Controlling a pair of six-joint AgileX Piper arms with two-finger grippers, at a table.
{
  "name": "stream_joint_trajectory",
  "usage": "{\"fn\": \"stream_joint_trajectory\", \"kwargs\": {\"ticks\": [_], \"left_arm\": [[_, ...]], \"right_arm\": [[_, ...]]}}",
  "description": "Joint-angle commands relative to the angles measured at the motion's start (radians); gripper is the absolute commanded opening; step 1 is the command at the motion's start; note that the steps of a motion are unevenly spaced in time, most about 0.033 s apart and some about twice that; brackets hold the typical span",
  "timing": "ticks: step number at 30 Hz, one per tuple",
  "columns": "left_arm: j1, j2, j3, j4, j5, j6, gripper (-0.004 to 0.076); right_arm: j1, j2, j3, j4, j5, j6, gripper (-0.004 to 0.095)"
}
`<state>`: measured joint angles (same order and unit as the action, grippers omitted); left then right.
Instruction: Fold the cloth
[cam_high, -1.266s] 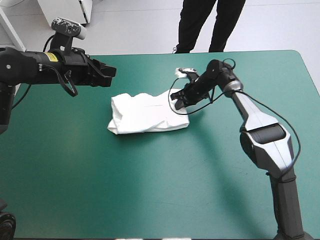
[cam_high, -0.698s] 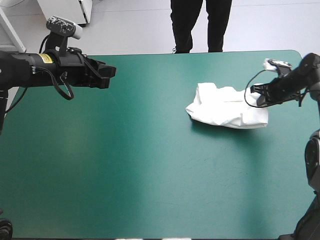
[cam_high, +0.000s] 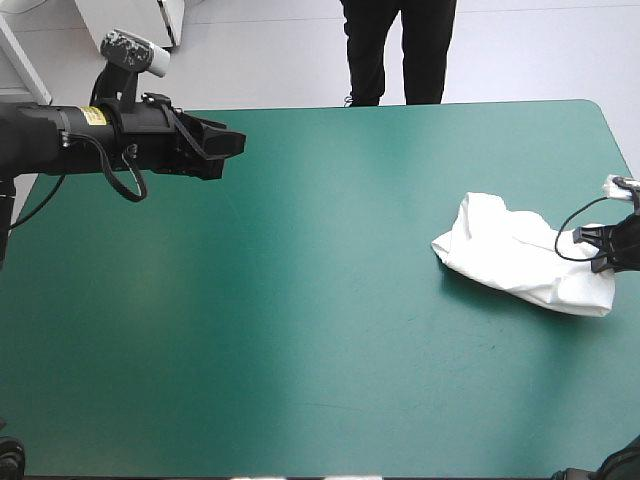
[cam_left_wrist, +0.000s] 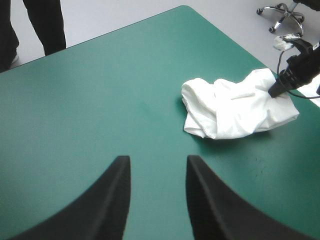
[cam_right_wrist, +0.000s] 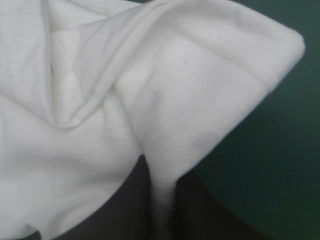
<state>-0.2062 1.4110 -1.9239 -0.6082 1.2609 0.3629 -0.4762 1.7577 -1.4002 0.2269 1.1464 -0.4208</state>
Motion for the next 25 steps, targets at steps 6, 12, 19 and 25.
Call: {"fn": "stream_joint_trajectory", "kwargs": {"ticks": [6, 12, 19, 25], "left_arm": [[0.001, -0.032, -0.025, -0.057, 0.027, 0.001, 0.0277], [0.001, -0.038, -0.025, -0.057, 0.027, 0.007, 0.0277], [0.001, -0.054, -0.025, -0.050, 0.027, 0.016, 0.0277], [0.001, -0.070, -0.025, -0.041, 0.027, 0.016, 0.0277]], "right_arm": [[-0.012, -0.044, -0.021, 0.001, -0.021, 0.050, -0.0008], [-0.014, -0.034, -0.021, 0.005, 0.009, 0.053, 0.0100], [-0.041, -0.034, -0.021, 0.017, 0.032, 0.053, 0.0347], [-0.119, -0.084, -0.040, 0.084, 0.004, 0.053, 0.0444]]}}
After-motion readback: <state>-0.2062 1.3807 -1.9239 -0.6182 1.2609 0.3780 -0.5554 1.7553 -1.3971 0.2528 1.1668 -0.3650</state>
